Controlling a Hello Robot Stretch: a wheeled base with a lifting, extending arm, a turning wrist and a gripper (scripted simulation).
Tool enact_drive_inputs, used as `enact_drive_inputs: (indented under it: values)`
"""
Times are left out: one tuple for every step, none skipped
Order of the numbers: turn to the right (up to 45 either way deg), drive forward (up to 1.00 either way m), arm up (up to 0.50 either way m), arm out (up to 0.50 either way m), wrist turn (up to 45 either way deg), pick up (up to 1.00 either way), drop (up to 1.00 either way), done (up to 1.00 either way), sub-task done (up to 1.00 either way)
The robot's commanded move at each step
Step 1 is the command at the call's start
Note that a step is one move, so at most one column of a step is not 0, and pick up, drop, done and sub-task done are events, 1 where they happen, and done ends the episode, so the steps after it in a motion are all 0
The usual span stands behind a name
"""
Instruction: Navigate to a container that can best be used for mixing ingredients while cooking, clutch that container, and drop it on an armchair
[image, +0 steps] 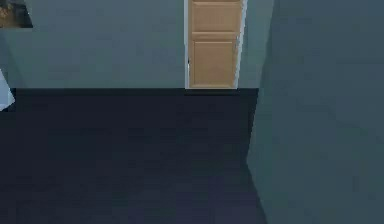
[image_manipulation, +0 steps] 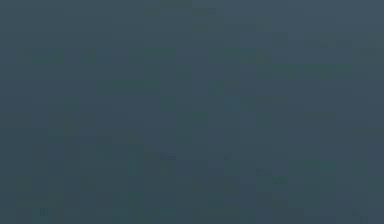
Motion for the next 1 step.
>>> enact_drive_inputs:
  values:
    - [-45.0, 0.00, 0.00, 0.00, 0.0, 0.00, 0.00, 0.00, 0.00]
